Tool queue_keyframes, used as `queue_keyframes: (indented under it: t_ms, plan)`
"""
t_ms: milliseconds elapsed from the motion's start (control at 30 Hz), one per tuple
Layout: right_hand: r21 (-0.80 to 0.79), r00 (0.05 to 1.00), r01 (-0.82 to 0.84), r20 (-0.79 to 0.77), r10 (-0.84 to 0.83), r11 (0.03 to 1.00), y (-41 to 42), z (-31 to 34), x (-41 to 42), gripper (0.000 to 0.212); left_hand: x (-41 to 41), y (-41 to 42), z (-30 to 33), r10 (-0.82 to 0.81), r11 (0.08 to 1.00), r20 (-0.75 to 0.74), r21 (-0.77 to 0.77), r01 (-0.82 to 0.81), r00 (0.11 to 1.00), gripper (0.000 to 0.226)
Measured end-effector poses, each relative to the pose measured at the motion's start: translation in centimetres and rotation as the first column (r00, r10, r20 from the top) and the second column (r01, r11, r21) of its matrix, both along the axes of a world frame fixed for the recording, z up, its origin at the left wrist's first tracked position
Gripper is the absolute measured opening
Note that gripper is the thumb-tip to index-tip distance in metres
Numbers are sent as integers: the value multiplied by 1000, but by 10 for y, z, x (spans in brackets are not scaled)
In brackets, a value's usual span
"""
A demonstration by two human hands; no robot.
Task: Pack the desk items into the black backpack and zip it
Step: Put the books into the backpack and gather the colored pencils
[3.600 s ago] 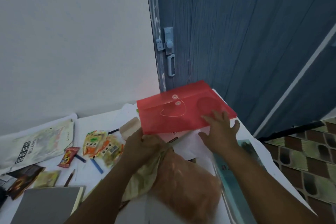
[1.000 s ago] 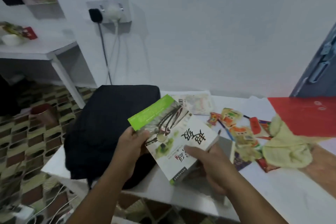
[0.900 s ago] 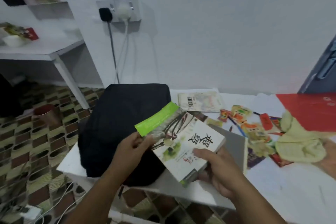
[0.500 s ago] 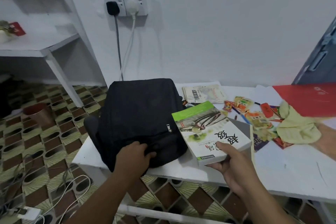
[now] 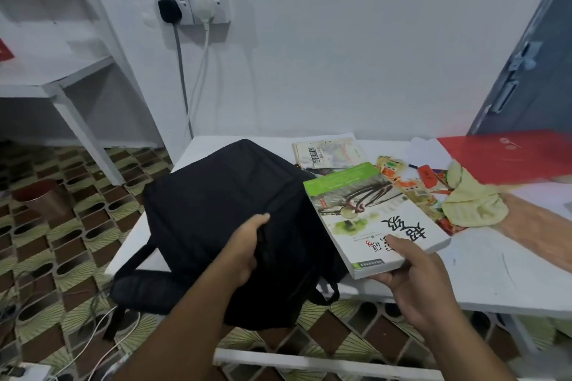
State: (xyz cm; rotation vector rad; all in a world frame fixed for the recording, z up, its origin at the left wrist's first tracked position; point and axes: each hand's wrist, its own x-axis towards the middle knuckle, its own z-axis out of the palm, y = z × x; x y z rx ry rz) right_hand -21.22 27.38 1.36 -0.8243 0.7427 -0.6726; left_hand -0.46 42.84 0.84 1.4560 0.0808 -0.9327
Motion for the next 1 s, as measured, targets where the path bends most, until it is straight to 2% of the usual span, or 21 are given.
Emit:
queue_keyframes:
  t_ms: [33, 100, 133, 200, 267, 367, 533, 600, 633, 700, 733, 767, 833, 900, 967, 1000]
  plan:
    - [-7, 1000, -3, -11, 3, 1000, -1, 1, -2, 21, 10, 4, 9, 25, 1000, 57, -2, -25, 998, 29]
    - [-38, 999, -30, -37, 29, 999, -2, 5, -2, 18, 37, 16, 26, 105, 994, 204, -24, -102, 973, 53]
    - [-67, 997, -52, -57, 48, 996, -1, 8, 0, 18, 48, 23, 41, 125, 991, 231, -74, -111, 965, 57]
    - [-126, 991, -97, -99, 85, 987, 6, 15, 7, 18, 67, 32, 70, 118, 984, 251, -158, -79, 961, 37]
    - [-164, 982, -152, -136, 131, 975, 16, 22, 22, 20, 80, 35, 98, 45, 987, 300, -159, 3, 953, 21]
    - [-155, 966, -226, -162, 201, 962, 35, 34, 54, 19, 102, 31, 118, -7, 983, 397, -168, 80, 918, 22]
    - [-132, 932, -322, -219, 289, 937, 66, 44, 124, 17, 124, 24, 135, -105, 964, 451, -173, 202, 886, 23]
    - [-127, 918, -336, -265, 295, 933, 75, 35, 145, 20, 136, 24, 137, -142, 967, 489, -119, 227, 861, 22]
    - [-114, 916, -327, -283, 285, 938, 78, 29, 150, 21, 146, 26, 135, -183, 974, 567, -5, 225, 803, 21]
    - [-78, 921, -276, -306, 240, 958, 79, 14, 154, 21, 171, 34, 123, -343, 936, 759, 326, 132, 554, 17]
    - [-63, 925, -237, -319, 206, 969, 79, 7, 153, 22, 182, 40, 114, -421, 898, 796, 434, 74, 435, 20]
    - [-54, 928, -203, -330, 175, 978, 78, 0, 151, 23, 193, 46, 103, -485, 862, 796, 504, 47, 362, 24]
    - [-54, 932, -162, -335, 135, 985, 78, -8, 148, 24, 205, 53, 80, -579, 804, 764, 593, 44, 284, 30]
    - [-67, 928, -158, -351, 125, 985, 82, -11, 147, 25, 202, 55, 69, -662, 742, 705, 664, 90, 256, 39]
    - [-92, 914, -175, -386, 127, 980, 86, -12, 147, 27, 191, 52, 70, -753, 649, 610, 749, 132, 244, 82]
    - [-107, 908, -183, -400, 126, 977, 87, -12, 147, 28, 185, 47, 73, -817, 567, 554, 823, 47, 157, 104]
